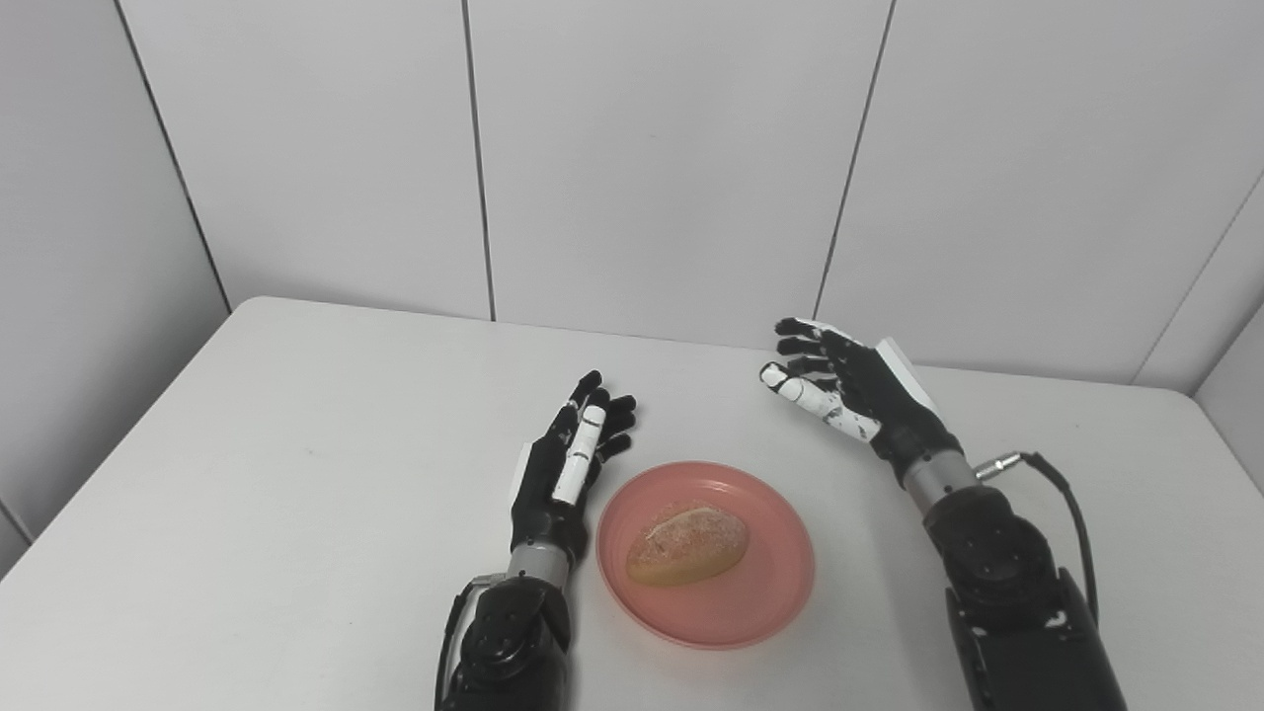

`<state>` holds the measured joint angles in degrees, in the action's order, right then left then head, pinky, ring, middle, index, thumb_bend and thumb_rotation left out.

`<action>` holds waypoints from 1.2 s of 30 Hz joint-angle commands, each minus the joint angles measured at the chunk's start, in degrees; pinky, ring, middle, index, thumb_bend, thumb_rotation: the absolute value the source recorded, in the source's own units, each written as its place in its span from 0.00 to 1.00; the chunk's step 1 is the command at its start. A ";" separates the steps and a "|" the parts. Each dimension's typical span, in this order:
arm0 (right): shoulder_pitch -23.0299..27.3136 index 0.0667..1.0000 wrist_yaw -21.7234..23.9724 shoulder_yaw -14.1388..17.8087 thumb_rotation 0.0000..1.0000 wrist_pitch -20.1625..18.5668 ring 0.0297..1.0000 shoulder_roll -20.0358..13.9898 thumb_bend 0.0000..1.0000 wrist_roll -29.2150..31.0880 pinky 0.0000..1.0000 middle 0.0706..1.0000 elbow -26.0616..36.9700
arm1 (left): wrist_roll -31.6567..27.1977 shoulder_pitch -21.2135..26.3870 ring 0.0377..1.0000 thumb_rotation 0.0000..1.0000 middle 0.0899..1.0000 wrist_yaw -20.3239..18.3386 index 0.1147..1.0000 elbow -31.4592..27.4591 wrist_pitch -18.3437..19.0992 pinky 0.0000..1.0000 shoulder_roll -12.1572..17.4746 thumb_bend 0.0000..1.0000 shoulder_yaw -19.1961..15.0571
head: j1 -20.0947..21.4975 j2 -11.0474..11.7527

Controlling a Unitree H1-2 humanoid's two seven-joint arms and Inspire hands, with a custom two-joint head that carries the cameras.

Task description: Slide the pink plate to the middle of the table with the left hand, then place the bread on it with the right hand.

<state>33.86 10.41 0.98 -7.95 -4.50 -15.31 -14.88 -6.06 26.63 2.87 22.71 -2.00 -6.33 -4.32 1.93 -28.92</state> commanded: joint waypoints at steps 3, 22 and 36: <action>-0.48 0.84 -6.00 4.48 0.99 3.66 0.83 3.46 0.98 7.10 0.76 0.84 0.51 | 3.29 1.50 0.87 0.81 0.86 2.23 0.88 0.38 -2.39 0.91 0.64 0.66 0.69 | 2.06 -0.05; -7.09 0.96 -23.78 9.77 1.00 16.39 0.97 15.44 0.78 16.55 0.95 0.97 -6.91 | 7.69 2.99 1.00 0.86 1.00 2.66 0.99 0.76 -0.30 1.00 2.95 0.67 3.10 | 12.18 -2.39; -7.45 0.96 -25.35 8.01 1.00 20.26 0.94 14.79 0.80 17.59 0.94 0.96 -12.16 | 7.11 2.77 1.00 0.85 1.00 3.63 1.00 1.55 -3.49 1.00 2.22 0.64 2.65 | 12.17 -3.03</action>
<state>26.82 -15.34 9.07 12.15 10.26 1.50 -26.34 0.11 27.66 5.09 24.67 -3.60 -3.08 -1.68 14.68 -31.82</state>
